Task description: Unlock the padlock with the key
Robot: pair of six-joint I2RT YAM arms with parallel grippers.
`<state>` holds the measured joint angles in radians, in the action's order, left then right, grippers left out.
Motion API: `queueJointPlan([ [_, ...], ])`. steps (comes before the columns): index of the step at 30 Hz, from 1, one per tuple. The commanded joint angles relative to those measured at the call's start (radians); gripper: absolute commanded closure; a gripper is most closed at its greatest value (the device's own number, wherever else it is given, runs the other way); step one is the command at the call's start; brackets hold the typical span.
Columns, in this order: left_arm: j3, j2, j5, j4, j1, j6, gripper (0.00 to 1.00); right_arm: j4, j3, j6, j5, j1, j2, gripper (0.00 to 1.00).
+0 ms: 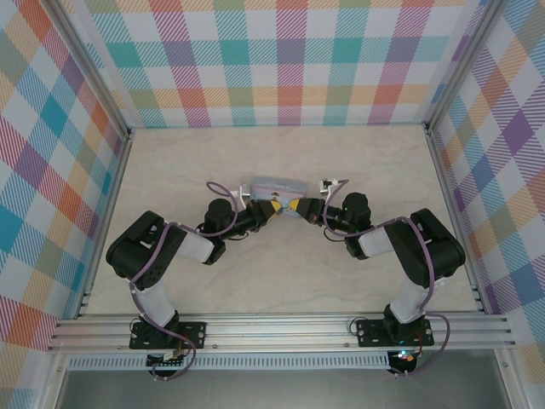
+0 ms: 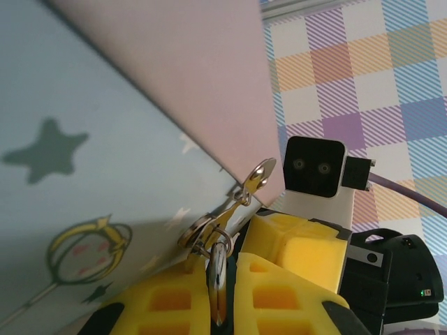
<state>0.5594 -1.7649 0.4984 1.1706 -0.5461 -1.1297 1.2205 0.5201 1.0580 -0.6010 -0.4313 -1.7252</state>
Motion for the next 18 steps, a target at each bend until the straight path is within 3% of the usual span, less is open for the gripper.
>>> queueJointPlan([
  [1,-0.01,0.025,0.001,0.073,-0.009,0.004,1.0,0.083,-0.006,-0.002,0.042,0.006,-0.005,0.99],
  [12,-0.097,0.078,-0.354,0.098,-0.017,-0.035,1.0,-0.018,-0.073,-0.041,0.144,0.007,0.113,0.99],
  [18,-0.082,0.125,-0.481,0.072,-0.057,-0.052,1.0,0.083,-0.099,0.049,0.269,-0.053,0.103,0.98],
])
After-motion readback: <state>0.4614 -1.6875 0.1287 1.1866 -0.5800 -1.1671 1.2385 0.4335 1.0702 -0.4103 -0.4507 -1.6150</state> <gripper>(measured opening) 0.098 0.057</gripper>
